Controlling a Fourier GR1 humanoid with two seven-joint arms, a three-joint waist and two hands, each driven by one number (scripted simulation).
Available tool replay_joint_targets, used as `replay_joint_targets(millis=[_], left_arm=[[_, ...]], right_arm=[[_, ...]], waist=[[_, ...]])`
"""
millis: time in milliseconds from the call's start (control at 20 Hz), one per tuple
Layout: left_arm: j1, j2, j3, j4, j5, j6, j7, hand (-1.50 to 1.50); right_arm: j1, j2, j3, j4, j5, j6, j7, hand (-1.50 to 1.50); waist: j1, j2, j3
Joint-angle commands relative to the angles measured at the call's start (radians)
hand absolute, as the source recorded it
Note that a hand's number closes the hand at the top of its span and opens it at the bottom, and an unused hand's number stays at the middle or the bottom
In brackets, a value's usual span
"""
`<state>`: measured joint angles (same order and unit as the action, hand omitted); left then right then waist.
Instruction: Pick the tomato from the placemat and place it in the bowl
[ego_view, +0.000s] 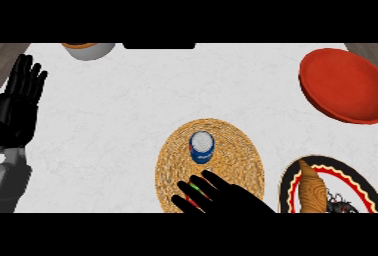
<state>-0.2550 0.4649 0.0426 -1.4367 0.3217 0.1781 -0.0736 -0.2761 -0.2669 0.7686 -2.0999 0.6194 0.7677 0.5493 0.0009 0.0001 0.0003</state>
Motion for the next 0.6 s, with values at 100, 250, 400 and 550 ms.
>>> replay_joint_targets(millis=[100,250,400,550], left_arm=[[0.011,0.008,0.050,0.003,-0.002,-0.063,-0.003,0.00],[-0.022,-0.017,0.055,0.053,-0.038,-0.069,-0.008,0.00],[-0.015,-0.058,0.045,0.018,-0.074,-0.031,0.023,0.00],[-0.003,-0.059,0.072,0.079,-0.059,-0.101,-0.058,0.00]], right_arm=[[-0.019,0.016,-0.012,0.209,0.120,-0.108,-0.174,-1.50],[0.026,-0.006,-0.029,0.214,0.156,-0.135,-0.248,-1.50],[0.032,0.025,-0.032,0.202,0.170,-0.119,-0.283,-1.50],[0.060,0.051,0.009,0.163,0.198,-0.117,-0.277,-1.50]], waist=[[0.003,0.001,0.000],[-0.001,0.001,0.000],[-0.002,0.000,0.000],[-0.004,0.000,0.000]])
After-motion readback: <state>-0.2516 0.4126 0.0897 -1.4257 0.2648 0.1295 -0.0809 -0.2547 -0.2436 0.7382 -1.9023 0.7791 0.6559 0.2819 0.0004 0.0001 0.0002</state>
